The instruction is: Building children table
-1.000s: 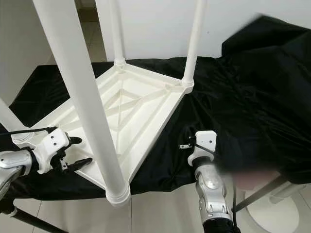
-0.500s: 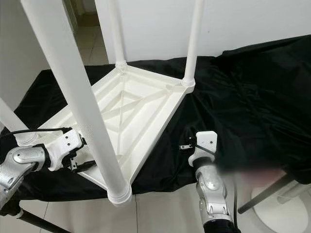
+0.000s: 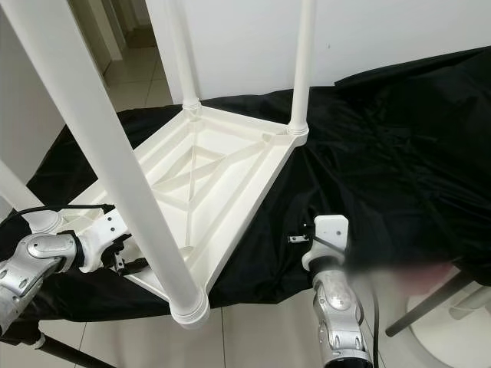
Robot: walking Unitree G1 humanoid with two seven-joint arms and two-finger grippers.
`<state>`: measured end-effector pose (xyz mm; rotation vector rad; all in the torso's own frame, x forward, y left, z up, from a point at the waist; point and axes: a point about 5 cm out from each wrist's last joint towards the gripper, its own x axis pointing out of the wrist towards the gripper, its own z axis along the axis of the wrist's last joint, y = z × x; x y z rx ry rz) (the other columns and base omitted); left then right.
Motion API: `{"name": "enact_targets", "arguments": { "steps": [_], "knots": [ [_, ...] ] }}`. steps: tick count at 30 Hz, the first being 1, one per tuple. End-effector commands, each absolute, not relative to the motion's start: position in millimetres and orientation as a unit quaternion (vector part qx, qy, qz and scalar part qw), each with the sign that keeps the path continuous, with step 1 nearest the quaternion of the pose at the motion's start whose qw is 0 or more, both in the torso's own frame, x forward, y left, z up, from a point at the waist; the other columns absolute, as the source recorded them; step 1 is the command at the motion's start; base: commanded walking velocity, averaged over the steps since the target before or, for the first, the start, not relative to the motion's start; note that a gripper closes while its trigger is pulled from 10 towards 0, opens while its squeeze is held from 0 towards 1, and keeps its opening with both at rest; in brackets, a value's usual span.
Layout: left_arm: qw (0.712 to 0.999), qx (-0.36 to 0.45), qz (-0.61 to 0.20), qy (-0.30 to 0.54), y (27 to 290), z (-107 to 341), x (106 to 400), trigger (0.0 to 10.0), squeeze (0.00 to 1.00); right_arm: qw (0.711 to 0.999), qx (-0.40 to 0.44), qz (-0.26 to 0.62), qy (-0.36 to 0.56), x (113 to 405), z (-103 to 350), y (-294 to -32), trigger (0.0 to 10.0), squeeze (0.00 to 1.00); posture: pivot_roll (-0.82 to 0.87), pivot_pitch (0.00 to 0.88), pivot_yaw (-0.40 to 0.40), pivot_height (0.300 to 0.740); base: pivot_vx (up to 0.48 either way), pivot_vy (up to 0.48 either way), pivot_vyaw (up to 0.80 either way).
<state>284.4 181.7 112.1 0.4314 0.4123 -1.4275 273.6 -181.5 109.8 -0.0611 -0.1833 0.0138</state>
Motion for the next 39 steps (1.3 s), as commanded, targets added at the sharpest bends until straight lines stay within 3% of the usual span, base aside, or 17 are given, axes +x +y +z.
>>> {"name": "enact_targets", "arguments": {
  "steps": [1, 2, 5, 9, 14, 15, 17, 20, 21, 23, 24, 26, 27, 33, 38, 39],
  "knots": [
    [0.683, 0.160, -0.674, 0.233, 184.3, 97.3, 270.9, 2.5, 0.00, 0.996, -0.026, 0.005, -0.084, 272.4, 107.4, -179.9, 10.0, 0.00, -0.08, 0.048, 0.123, 0.740, 0.000, 0.000, 0.00],
    [0.684, 0.120, -0.681, 0.231, 182.4, 102.6, 268.1, 1.0, 0.00, 0.996, -0.027, 0.005, -0.084, 272.2, 107.4, -180.5, 10.0, 0.00, -0.08, 0.055, 0.120, 0.740, 0.000, 0.000, 0.00],
    [0.688, 0.057, -0.691, 0.213, 176.9, 114.4, 265.6, 0.0, 0.00, 0.996, -0.029, 0.005, -0.083, 273.2, 108.0, -181.6, 10.0, 0.00, -0.07, 0.055, 0.113, 0.740, 0.000, 0.000, 0.00],
    [0.689, 0.041, -0.693, 0.207, 175.3, 117.9, 265.0, 0.0, 0.00, 0.996, -0.029, 0.005, -0.083, 274.2, 108.6, -181.8, 10.0, 0.00, -0.07, 0.056, 0.109, 0.740, 0.000, 0.000, 0.00],
    [0.715, 0.037, -0.672, 0.191, 172.9, 117.3, 268.8, 0.0, 0.00, 0.996, -0.033, 0.011, -0.085, 279.2, 111.9, -180.0, 10.0, 0.00, -0.07, 0.057, 0.091, 0.740, 0.000, 0.000, 0.00],
    [0.724, 0.038, -0.663, 0.186, 172.5, 116.3, 270.2, 0.5, 0.00, 0.996, -0.034, 0.012, -0.086, 280.0, 112.5, -180.2, 10.0, 0.00, -0.06, 0.058, 0.081, 0.740, 0.000, 0.000, 0.00],
    [0.734, 0.037, -0.653, 0.180, 172.5, 115.2, 271.8, 0.0, 0.00, 0.996, -0.034, 0.013, -0.085, 280.4, 112.8, -180.6, 10.0, 0.00, -0.06, 0.060, 0.078, 0.740, 0.000, 0.000, 0.00],
    [0.747, 0.042, -0.640, 0.174, 173.6, 112.7, 272.0, 0.3, 0.00, 0.996, -0.035, 0.013, -0.085, 281.0, 112.8, -181.3, 10.0, 0.00, -0.06, 0.061, 0.065, 0.740, 0.000, 0.000, 0.00],
    [0.756, 0.045, -0.631, 0.169, 175.4, 111.8, 271.9, 7.5, 0.00, 0.996, -0.036, 0.015, -0.083, 281.4, 112.6, -181.3, 10.0, 0.00, -0.05, 0.061, 0.063, 0.740, 0.000, 0.000, 0.00],
    [0.756, 0.045, -0.631, 0.169, 175.4, 111.8, 271.9, 7.5, 0.00, 0.996, -0.036, 0.015, -0.083, 281.4, 112.6, -181.3, 10.0, 0.00, -0.05, 0.061, 0.063, 0.740, 0.000, 0.000, 0.00],
    [0.757, 0.036, -0.630, 0.168, 178.6, 113.7, 271.7, 10.0, 0.00, 0.996, -0.036, 0.017, -0.082, 281.7, 112.3, -180.6, 10.0, 0.00, -0.05, 0.062, 0.059, 0.740, 0.000, 0.000, 0.00],
    [0.757, 0.036, -0.630, 0.168, 178.6, 113.7, 271.7, 10.0, 0.00, 0.996, -0.036, 0.017, -0.082, 281.7, 112.3, -180.6, 10.0, 0.00, -0.05, 0.062, 0.059, 0.740, 0.000, 0.000, 0.00],
    [0.756, 0.028, -0.632, 0.167, 182.0, 117.3, 271.8, 10.0, 1.00, 0.996, -0.037, 0.020, -0.081, 282.1, 112.0, -179.4, 10.0, 0.00, -0.04, 0.059, 0.055, 0.740, 0.000, 0.000, 0.00],
    [0.739, 0.003, -0.650, 0.178, 200.4, 145.3, 265.2, 10.0, 1.00, 0.996, -0.035, 0.027, -0.079, 285.0, 111.7, -176.0, 10.0, 0.00, -0.04, 0.060, 0.053, 0.740, 0.000, 0.000, 0.00],
    [0.747, 0.030, -0.643, 0.169, 204.8, 148.0, 266.3, 10.0, 1.00, 0.996, -0.033, 0.027, -0.078, 285.1, 110.8, -174.9, 10.0, 0.00, -0.02, 0.062, 0.053, 0.740, 0.000, 0.000, 0.00],
    [0.750, 0.037, -0.639, 0.168, 208.7, 148.2, 266.7, 10.0, 0.67, 0.996, -0.033, 0.027, -0.078, 285.5, 110.7, -174.4, 10.0, 0.00, -0.02, 0.060, 0.056, 0.740, 0.000, 0.000, 0.00]
  ]
}}
